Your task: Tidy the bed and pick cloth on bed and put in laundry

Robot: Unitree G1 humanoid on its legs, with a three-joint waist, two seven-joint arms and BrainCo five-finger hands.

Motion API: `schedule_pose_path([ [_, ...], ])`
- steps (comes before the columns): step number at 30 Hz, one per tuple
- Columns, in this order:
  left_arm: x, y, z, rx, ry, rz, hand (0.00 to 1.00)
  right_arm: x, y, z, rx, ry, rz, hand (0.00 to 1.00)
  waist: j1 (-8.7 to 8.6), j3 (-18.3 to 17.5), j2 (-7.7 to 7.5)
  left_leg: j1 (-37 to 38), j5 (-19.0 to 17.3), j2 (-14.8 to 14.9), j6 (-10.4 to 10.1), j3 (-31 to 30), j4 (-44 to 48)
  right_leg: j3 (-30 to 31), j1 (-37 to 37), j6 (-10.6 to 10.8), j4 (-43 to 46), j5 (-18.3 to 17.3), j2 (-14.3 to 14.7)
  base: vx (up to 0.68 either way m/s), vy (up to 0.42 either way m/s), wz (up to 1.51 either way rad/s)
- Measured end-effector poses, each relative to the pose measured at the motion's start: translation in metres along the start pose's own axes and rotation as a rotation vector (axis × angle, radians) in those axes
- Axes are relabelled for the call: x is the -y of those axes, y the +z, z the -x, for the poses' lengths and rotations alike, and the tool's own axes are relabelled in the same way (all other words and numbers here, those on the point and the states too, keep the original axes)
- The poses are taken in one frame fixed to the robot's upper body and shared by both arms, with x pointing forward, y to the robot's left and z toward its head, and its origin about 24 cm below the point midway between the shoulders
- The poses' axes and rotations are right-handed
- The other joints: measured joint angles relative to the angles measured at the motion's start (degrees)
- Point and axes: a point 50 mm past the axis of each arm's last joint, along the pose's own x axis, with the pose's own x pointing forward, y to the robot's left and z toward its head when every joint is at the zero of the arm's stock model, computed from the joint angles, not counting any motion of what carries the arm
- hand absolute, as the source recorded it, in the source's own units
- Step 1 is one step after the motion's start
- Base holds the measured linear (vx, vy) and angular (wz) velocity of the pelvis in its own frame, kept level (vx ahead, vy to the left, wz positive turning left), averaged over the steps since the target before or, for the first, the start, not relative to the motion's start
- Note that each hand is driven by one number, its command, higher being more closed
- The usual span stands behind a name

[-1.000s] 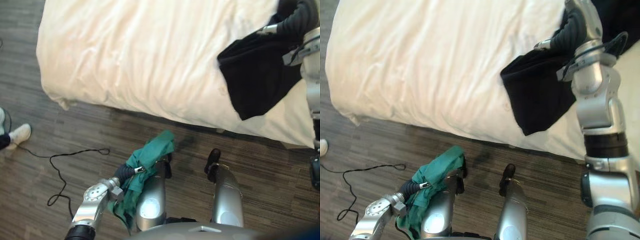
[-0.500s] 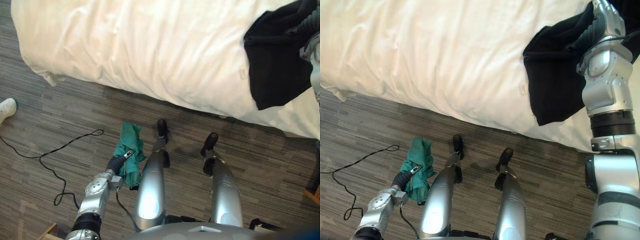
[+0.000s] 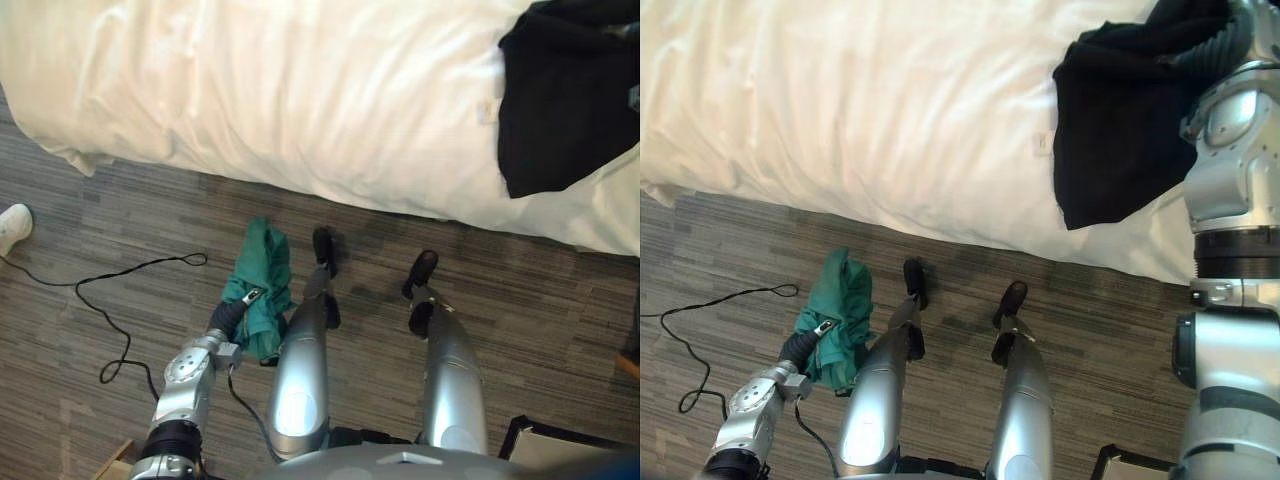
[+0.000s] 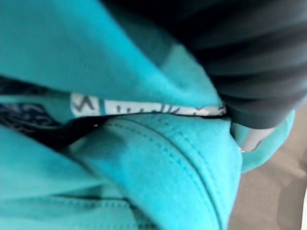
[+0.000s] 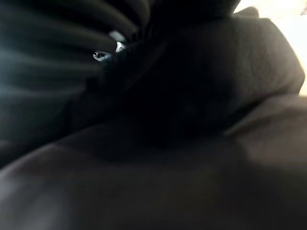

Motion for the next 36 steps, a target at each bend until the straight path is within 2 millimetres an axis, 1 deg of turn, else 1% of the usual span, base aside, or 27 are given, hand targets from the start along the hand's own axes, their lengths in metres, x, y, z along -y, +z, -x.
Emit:
schedule_pose_path([
  [3, -0.003, 0.002, 0.001, 0.012, 0.006, -0.005, 1.0, 0.001, -0.013, 0.001, -0.029, 0.007, -0.057, 1.0, 0.11, 0.0, 0.0, 0.03, 0.0, -0.02, 0.0, -0.03, 0.15, 0.0, 0.0, -0.16, 0.39, -0.2, -0.14, 0.0, 0.0, 0.0],
  [5, -0.006, 0.004, 0.002, 0.026, 0.015, -0.004, 1.0, -0.004, -0.029, 0.005, -0.054, 0.021, -0.114, 1.0, 0.06, 0.0, 0.0, 0.37, 0.0, -0.11, 0.0, -0.03, 0.4, -0.02, 0.11, -0.08, 1.18, -0.73, -0.42, 0.02, -0.023, 0.01],
  [7, -0.005, 0.007, 0.004, 0.038, 0.016, -0.008, 1.0, -0.013, -0.038, 0.01, -0.055, 0.039, -0.162, 1.0, 0.03, 0.0, 0.0, 0.95, -0.02, -0.1, -0.01, 0.0, 0.54, -0.05, 0.62, -0.13, 1.57, -1.0, -0.52, 0.02, -0.042, -0.02],
  [8, -0.004, 0.007, 0.005, 0.046, 0.021, -0.007, 1.0, -0.028, -0.046, 0.017, -0.054, 0.074, -0.189, 1.0, -0.15, 0.0, -0.01, 2.21, -0.18, 0.0, -0.19, 0.06, 0.59, -0.15, 1.79, -0.11, 1.61, -1.21, -0.48, 0.03, -0.044, -0.06],
  [10, -0.003, 0.007, 0.008, 0.056, 0.034, 0.005, 1.0, -0.048, -0.055, 0.028, -0.056, 0.115, -0.255, 1.0, -0.62, 0.0, -0.02, 3.98, -0.43, 0.03, -0.36, 0.09, 0.61, -0.4, 3.6, -0.05, 1.6, -1.58, -0.47, 0.03, -0.043, -0.07],
  [12, -0.002, 0.005, 0.014, 0.061, 0.04, 0.008, 1.0, -0.081, -0.066, 0.052, -0.062, 0.182, -0.346, 1.0, -1.65, -0.03, -0.15, 6.93, -1.15, 0.03, -0.61, 0.25, 0.64, -0.72, 6.49, -0.13, 1.45, -2.69, -0.55, 0.02, -0.038, -0.09],
  [13, -0.001, 0.005, 0.015, 0.059, 0.044, 0.016, 1.0, -0.09, -0.069, 0.06, -0.066, 0.203, -0.366, 1.0, -1.76, -0.04, -0.18, 7.69, -1.33, 0.08, -0.68, 0.37, 0.65, -0.74, 7.21, -0.12, 1.41, -2.81, -0.53, 0.02, -0.034, -0.13],
  [15, 0.0, -0.001, 0.019, 0.036, 0.075, 0.038, 1.0, -0.119, -0.076, 0.088, -0.082, 0.254, -0.422, 1.0, -2.46, -0.16, -0.55, 10.27, -1.99, 0.23, -0.97, 0.62, 0.66, -0.62, 9.73, -0.15, 1.32, -3.36, -0.32, 0.04, -0.035, -0.14],
  [16, 0.001, -0.005, 0.021, 0.02, 0.083, 0.044, 1.0, -0.13, -0.078, 0.097, -0.097, 0.269, -0.442, 1.0, -2.78, -0.3, -0.86, 11.2, -2.21, 0.27, -1.02, 0.74, 0.67, -0.49, 10.53, -0.14, 1.28, -3.5, -0.23, 0.06, -0.033, -0.15],
  [18, 0.002, -0.017, 0.024, -0.049, 0.123, 0.042, 1.0, -0.163, -0.082, 0.128, -0.185, 0.324, -0.601, 1.0, -3.34, -0.46, -1.93, 14.97, -3.0, 0.27, -1.48, 1.0, 0.6, 0.11, 14.05, 0.07, 0.77, -3.96, 0.29, 0.08, -0.02, -0.21],
  [19, 0.003, -0.021, 0.025, -0.066, 0.138, 0.042, 1.0, -0.171, -0.085, 0.136, -0.219, 0.335, -0.635, 1.0, -3.52, -0.57, -2.18, 15.93, -3.21, 0.27, -1.63, 1.01, 0.57, 0.14, 15.04, 0.14, 0.75, -4.16, 0.31, 0.08, -0.023, -0.13],
  [20, 0.005, -0.029, 0.025, -0.101, 0.164, 0.044, 1.0, -0.186, -0.09, 0.153, -0.281, 0.36, -0.686, 1.0, -4.14, -0.85, -2.66, 17.66, -3.61, 0.29, -1.78, 0.99, 0.5, 0.18, 17.03, 0.14, 0.33, -4.44, 0.47, 0.05, -0.021, -0.05],
  [21, 0.004, -0.033, 0.027, -0.121, 0.181, 0.044, 1.0, -0.193, -0.092, 0.162, -0.31, 0.378, -0.709, 1.0, -4.44, -0.91, -2.82, 18.62, -3.78, 0.37, -1.9, 0.94, 0.33, 0.2, 18.23, 0.14, -0.23, -4.45, 0.71, 0.07, -0.025, -0.07],
  [22, 0.002, -0.042, 0.03, -0.159, 0.213, 0.056, 1.0, -0.206, -0.099, 0.18, -0.371, 0.411, -0.743, 1.0, -4.71, -1.07, -3.1, 20.62, -4.01, 0.42, -2.06, 0.87, -0.24, 0.18, 20.43, 0.15, -1.41, -4.45, 1.11, 0.06, -0.005, -0.1],
  [23, 0.001, -0.051, 0.033, -0.197, 0.244, 0.069, 1.0, -0.219, -0.109, 0.201, -0.454, 0.451, -0.768, 1.0, -4.84, -1.3, -3.31, 22.46, -4.49, 0.42, -2.11, 0.94, -0.33, 0.15, 22.66, 0.16, -2.54, -4.45, 1.32, 0.07, 0.009, -0.11],
  [24, 0.001, -0.062, 0.037, -0.237, 0.279, 0.096, 1.0, -0.234, -0.123, 0.229, -0.557, 0.508, -0.758, 1.0, -4.88, -1.92, -3.25, 24.15, -5.09, 0.34, -2.14, 1.05, -0.34, 0.14, 24.82, 0.27, -3.41, -4.46, 1.39, 0.07, 0.021, -0.07],
  [25, 0.0, -0.068, 0.04, -0.255, 0.299, 0.114, 1.0, -0.24, -0.132, 0.245, -0.614, 0.539, -0.741, 1.0, -4.96, -2.44, -3.29, 24.95, -5.36, 0.24, -2.16, 1.11, -0.35, 0.12, 25.79, 0.44, -3.9, -4.53, 1.41, 0.08, 0.035, -0.02],
  [26, 0.001, -0.081, 0.046, -0.303, 0.34, 0.148, 1.0, -0.253, -0.148, 0.282, -0.749, 0.621, -0.707, 1.0, -4.97, -3.92, -3.13, 26.17, -5.84, 0.06, -2.14, 1.2, -0.56, 0.03, 27.45, 0.63, -4.94, -4.52, 1.6, 0.08, 0.03, 0.0],
  [27, 0.001, -0.088, 0.05, -0.33, 0.358, 0.159, 1.0, -0.258, -0.155, 0.301, -0.809, 0.666, -0.684, 1.0, -4.95, -4.67, -2.94, 26.91, -5.92, -0.05, -2.13, 1.3, -0.94, 0.02, 28.29, 0.76, -5.51, -4.47, 1.72, 0.12, 0.04, -0.02],
  [28, 0.003, -0.101, 0.057, -0.382, 0.383, 0.177, 1.0, -0.265, -0.168, 0.344, -0.951, 0.76, -0.64, 1.0, -4.94, -5.86, -2.36, 29.13, -5.92, -0.38, -2.14, 1.59, -2.3, 0.01, 30.49, 1.22, -7.04, -4.21, 1.84, 0.13, 0.044, -0.04],
  [29, 0.006, -0.114, 0.067, -0.436, 0.408, 0.188, 1.0, -0.265, -0.177, 0.386, -1.089, 0.841, -0.611, 1.0, -4.91, -6.97, -1.43, 31.23, -5.92, -0.66, -2.14, 1.94, -3.32, 0.01, 32.95, 1.75, -8.55, -3.88, 1.94, 0.13, 0.047, -0.06],
  [30, 0.009, -0.121, 0.073, -0.47, 0.421, 0.186, 1.0, -0.263, -0.181, 0.406, -1.152, 0.883, -0.595, 1.0, -5.0, -7.77, -0.96, 32.31, -5.92, -0.81, -2.14, 2.3, -4.02, 0.01, 34.0, 1.95, -9.37, -3.74, 2.0, 0.12, 0.047, -0.1],
  [31, 0.013, -0.136, 0.088, -0.533, 0.453, 0.184, 1.0, -0.258, -0.185, 0.439, -1.246, 0.95, -0.568, 1.0, -5.14, -9.7, -0.15, 34.04, -5.92, -1.12, -2.14, 2.8, -4.99, 0.06, 35.77, 2.65, -10.89, -3.28, 2.05, 0.15, 0.048, -0.17],
  [32, 0.016, -0.15, 0.104, -0.593, 0.488, 0.189, 1.0, -0.251, -0.188, 0.466, -1.331, 0.991, -0.557, 1.0, -5.55, -11.46, 0.47, 35.85, -5.92, -1.37, -2.15, 3.61, -5.87, 0.2, 37.6, 3.05, -12.42, -2.95, 2.14, 0.16, 0.047, -0.21],
  [33, 0.018, -0.155, 0.112, -0.62, 0.506, 0.193, 1.0, -0.247, -0.19, 0.475, -1.363, 1.005, -0.552, 1.0, -5.81, -12.21, 0.71, 36.75, -5.92, -1.49, -2.15, 4.03, -6.25, 0.27, 38.48, 3.24, -13.04, -2.79, 2.15, 0.14, 0.037, -0.2],
  [34, 0.02, -0.164, 0.126, -0.66, 0.54, 0.205, 1.0, -0.242, -0.192, 0.488, -1.408, 1.019, -0.552, 1.0, -6.35, -13.36, 1.01, 38.22, -6.02, -1.71, -2.29, 4.21, -6.43, 0.63, 40.2, 3.57, -13.95, -2.57, 2.16, 0.07, 0.017, -0.18],
  [36, 0.022, -0.172, 0.137, -0.687, 0.572, 0.228, 1.0, -0.237, -0.193, 0.501, -1.457, 1.027, -0.555, 1.0, -6.33, -15.32, 1.22, 39.68, -6.83, -1.69, -2.51, 4.84, -5.94, 1.01, 41.8, 3.64, -14.79, -2.53, 2.13, 0.04, 0.018, -0.15],
])
